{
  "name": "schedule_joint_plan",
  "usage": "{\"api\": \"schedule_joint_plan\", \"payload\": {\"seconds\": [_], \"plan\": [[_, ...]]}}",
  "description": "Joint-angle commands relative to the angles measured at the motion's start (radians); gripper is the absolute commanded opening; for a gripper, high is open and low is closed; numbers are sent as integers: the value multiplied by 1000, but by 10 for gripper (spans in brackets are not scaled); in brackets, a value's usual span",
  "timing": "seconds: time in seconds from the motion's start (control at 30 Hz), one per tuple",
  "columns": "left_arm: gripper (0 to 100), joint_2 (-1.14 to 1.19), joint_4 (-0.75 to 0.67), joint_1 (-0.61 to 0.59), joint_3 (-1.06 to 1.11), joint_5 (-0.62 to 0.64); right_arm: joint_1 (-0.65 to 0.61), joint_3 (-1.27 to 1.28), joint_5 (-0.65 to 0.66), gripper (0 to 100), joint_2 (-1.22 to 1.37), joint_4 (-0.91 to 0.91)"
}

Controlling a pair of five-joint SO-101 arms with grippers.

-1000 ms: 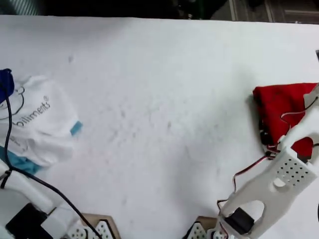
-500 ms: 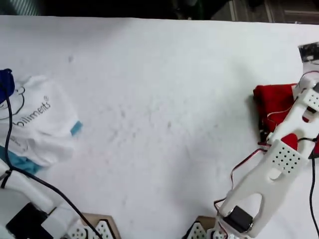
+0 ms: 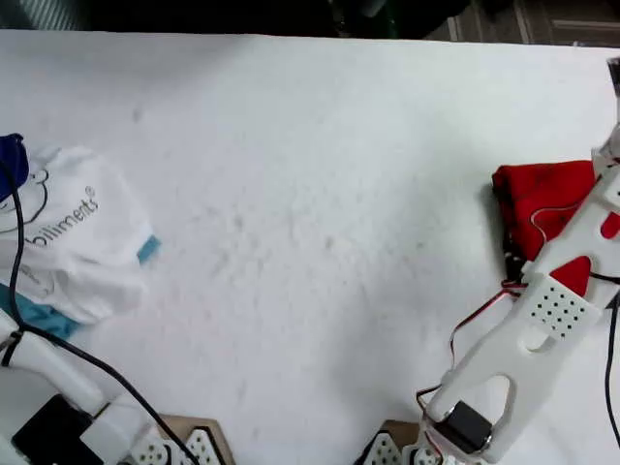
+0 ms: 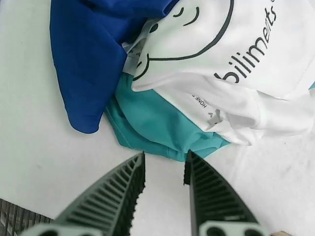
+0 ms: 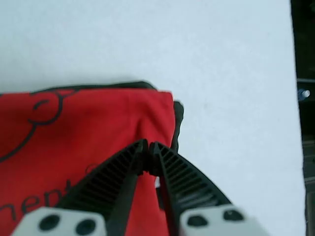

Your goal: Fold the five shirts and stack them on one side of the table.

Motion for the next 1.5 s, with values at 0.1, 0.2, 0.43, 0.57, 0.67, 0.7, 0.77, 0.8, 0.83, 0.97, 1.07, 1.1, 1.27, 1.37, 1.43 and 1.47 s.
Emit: {"api": "schedule_joint_plan", "payload": {"seconds": [0.1,0.2,0.43,0.57,0.67,0.7,0.77,0.8,0.83,0.97,1.07,1.1,1.27,1.37,1.43,1.47], "plan": [[150,-33,-9,5,-3,-3,111,-15,-3,19,1,177],[150,-33,-8,4,-3,-3,153,63,-3,19,51,176],[150,-35,25,8,-60,5,185,-5,-3,19,-5,180],[150,-35,41,44,-95,-2,179,-9,-3,19,-127,182],[154,-25,41,74,-87,-3,165,-9,-3,19,-213,188],[155,-24,37,85,-71,-3,160,-3,-3,19,-242,189],[173,-24,32,127,-17,-15,147,51,-3,20,-311,189],[194,-24,35,150,17,-28,140,94,-3,20,-352,189],[212,-25,34,168,52,-31,131,153,-3,20,-400,189],[264,-25,-6,213,167,-40,91,500,-3,20,-653,189],[295,-25,-32,239,229,-83,48,809,-3,20,-878,186],[296,-25,-38,251,247,-109,35,908,-3,20,-951,185],[301,-24,-152,277,358,-146,-36,1313,-11,19,-1253,182],[301,-24,-244,277,423,-147,-62,1487,-12,19,-1385,182],[301,-24,-295,277,456,-146,-74,1577,-12,19,-1455,182],[299,-24,-322,278,471,-144,-82,1614,-12,19,-1489,182]]}}
